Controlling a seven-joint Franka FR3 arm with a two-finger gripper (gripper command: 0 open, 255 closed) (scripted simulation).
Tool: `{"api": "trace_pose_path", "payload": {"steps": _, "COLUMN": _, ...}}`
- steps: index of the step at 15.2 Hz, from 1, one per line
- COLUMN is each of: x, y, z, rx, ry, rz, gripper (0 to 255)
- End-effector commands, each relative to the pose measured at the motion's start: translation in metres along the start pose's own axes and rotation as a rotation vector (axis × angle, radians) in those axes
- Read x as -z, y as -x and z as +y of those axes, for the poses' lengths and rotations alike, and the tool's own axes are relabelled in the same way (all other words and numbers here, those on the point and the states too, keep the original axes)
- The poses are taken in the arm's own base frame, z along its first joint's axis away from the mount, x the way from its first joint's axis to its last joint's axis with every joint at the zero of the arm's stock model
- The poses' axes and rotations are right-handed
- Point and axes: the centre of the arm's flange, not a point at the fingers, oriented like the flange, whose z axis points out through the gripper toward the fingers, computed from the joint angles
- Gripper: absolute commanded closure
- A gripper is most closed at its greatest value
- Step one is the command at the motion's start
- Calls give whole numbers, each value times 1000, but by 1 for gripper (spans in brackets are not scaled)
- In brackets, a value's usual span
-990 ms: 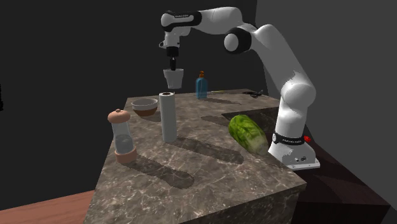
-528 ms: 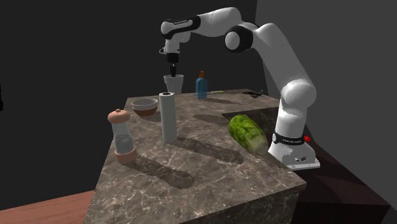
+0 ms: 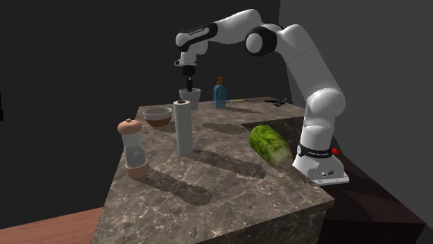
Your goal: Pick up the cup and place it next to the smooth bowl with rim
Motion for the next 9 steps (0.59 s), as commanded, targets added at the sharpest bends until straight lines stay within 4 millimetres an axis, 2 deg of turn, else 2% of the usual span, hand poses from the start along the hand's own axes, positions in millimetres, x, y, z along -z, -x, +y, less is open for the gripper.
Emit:
{"api": "trace_pose_path", "payload": {"steps": 1, "x": -11, "y": 0, "z": 3, "rx": 0, "ry": 1, "rz": 1, "gripper": 255}}
{"api": "trace_pose_path", "payload": {"steps": 9, "x": -52, "y": 2, "z": 10, "rx": 0, "ry": 1, "rz": 1, "gripper": 255}}
